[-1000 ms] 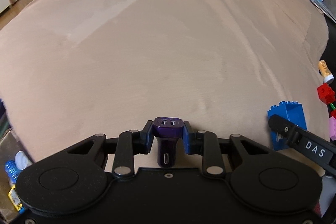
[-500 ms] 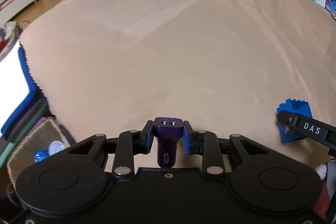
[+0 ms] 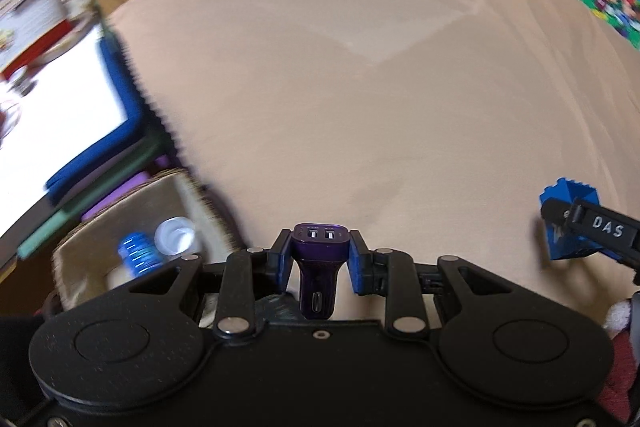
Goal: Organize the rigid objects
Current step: 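Carry the purple charger and blue frame over the basket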
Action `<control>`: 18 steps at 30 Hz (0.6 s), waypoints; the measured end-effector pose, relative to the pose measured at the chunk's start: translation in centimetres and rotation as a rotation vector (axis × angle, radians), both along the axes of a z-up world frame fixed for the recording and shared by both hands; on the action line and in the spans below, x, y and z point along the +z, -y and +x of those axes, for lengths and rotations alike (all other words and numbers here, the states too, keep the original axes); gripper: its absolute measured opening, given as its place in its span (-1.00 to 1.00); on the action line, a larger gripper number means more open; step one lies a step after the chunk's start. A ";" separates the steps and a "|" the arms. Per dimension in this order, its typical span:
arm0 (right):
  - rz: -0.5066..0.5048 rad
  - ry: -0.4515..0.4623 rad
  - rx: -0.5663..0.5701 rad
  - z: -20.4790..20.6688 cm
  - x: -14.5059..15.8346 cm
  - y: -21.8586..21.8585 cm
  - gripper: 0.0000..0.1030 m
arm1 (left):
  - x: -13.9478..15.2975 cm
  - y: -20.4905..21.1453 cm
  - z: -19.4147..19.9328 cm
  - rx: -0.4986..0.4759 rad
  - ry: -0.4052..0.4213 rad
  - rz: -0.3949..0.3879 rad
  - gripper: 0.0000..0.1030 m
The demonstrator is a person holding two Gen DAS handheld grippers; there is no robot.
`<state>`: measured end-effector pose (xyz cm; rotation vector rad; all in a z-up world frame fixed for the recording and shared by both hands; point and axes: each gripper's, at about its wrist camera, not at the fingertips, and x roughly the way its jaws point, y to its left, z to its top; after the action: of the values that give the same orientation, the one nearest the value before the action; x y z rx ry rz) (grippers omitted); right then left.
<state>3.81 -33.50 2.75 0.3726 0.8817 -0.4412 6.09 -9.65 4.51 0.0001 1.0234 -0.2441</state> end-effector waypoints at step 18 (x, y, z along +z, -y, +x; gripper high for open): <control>0.052 0.022 0.475 2.8 2.2 -17.1 0.40 | -1.6 -14.5 -0.3 0.354 -0.006 -0.037 -0.47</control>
<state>6.57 -16.40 4.91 0.2044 0.9281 0.0241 5.79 4.85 2.91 -0.2137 1.0058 0.0597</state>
